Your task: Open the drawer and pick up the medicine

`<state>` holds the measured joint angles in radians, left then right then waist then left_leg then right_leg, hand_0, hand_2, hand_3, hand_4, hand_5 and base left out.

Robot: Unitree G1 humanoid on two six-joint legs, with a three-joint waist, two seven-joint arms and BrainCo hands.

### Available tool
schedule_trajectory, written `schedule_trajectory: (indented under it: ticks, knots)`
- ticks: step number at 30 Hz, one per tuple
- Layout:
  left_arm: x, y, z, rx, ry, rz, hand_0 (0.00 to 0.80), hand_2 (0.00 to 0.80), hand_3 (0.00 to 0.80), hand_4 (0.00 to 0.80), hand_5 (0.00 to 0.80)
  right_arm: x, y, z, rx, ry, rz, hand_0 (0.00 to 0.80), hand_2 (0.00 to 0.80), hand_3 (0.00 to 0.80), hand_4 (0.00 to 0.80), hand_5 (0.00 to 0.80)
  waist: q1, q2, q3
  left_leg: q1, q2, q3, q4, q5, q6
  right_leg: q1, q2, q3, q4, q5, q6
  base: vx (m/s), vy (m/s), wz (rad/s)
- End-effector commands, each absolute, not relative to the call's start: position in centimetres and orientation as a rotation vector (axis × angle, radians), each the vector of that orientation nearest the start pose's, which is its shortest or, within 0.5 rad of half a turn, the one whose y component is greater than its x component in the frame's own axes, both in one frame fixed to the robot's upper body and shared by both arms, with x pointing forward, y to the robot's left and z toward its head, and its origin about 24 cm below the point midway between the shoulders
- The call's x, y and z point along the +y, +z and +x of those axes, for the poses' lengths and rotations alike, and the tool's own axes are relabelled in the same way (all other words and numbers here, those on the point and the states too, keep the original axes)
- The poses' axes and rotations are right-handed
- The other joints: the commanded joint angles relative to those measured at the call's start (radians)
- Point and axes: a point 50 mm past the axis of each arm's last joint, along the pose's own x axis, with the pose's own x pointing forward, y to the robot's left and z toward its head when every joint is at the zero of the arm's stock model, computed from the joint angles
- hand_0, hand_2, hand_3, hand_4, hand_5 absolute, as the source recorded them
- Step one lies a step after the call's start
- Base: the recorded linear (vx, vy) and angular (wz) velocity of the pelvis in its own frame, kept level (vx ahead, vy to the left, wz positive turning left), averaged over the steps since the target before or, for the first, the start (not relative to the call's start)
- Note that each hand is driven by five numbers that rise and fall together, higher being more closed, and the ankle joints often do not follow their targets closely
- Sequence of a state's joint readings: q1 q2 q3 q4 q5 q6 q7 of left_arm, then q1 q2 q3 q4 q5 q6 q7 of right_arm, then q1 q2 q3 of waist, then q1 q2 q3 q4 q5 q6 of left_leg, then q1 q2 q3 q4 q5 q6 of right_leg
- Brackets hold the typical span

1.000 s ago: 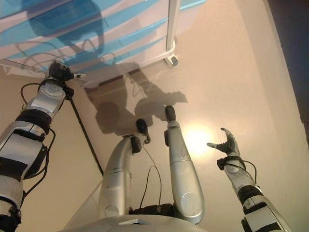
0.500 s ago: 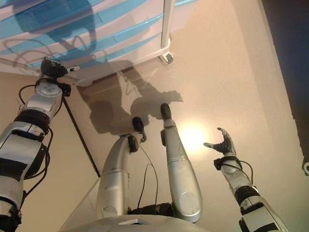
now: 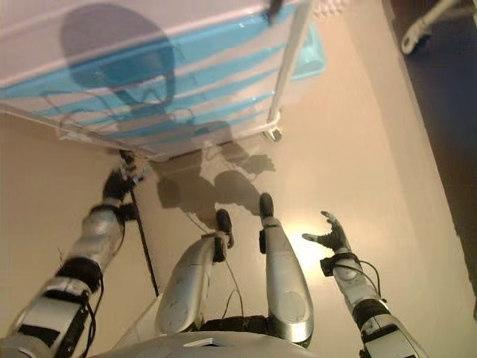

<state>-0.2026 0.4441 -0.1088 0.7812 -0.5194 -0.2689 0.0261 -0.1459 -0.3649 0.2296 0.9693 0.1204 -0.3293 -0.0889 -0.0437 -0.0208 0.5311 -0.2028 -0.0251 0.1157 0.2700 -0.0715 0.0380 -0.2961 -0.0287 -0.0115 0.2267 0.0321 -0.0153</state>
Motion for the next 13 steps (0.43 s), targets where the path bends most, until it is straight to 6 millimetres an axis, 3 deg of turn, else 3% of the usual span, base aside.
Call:
schedule_trajectory:
  ticks: [1, 2, 8, 13]
  knots:
    - [26.6, -6.0, 22.9, 0.388, 0.194, -0.046, 0.0, 0.0, 0.0, 0.0, 0.0, -25.9, -10.9, 16.7, 0.671, -0.013, -0.231, 0.0, 0.0, 0.0, 0.0, 0.0, 0.019, 0.022, -0.233, 0.0, -0.037, -0.083, -0.08, 0.038, -0.034, 0.127, 0.018, -0.06, -0.062, -0.079, 0.01, 0.165, -0.103, 0.3]
    - [26.0, -7.5, 21.7, 0.459, 0.167, -0.042, 0.0, 0.0, 0.0, 0.0, 0.0, -25.8, -11.5, 15.7, 0.718, -0.005, -0.199, 0.0, 0.0, 0.0, 0.0, 0.0, 0.028, 0.024, -0.264, 0.035, -0.032, -0.095, -0.124, 0.05, -0.041, 0.166, 0.02, -0.07, -0.093, -0.078, 0.01, 0.138, -0.085, 0.35]
    - [24.3, -11.6, 17.1, 0.669, 0.121, -0.097, 0.0, 0.0, 0.0, 0.0, 0.0, -24.7, -14.0, 12.0, 0.929, 0.074, -0.095, 0.0, 0.0, 0.0, 0.0, 0.0, 0.053, 0.033, -0.365, 0.134, -0.02, -0.12, -0.231, 0.079, -0.056, 0.27, 0.024, -0.104, -0.163, -0.079, 0.009, 0.088, -0.026, 0.26]
    - [22.6, -14.0, 14.0, 0.838, 0.089, -0.044, 0.0, 0.0, 0.0, 0.0, 0.0, -23.4, -15.1, 10.8, 1.009, 0.067, -0.086, 0.0, 0.0, 0.0, 0.0, 0.0, 0.066, 0.03, -0.419, 0.196, -0.009, -0.134, -0.308, 0.099, -0.062, 0.332, 0.025, -0.141, -0.198, -0.086, 0.015, 0.004, -0.027, 0.25]
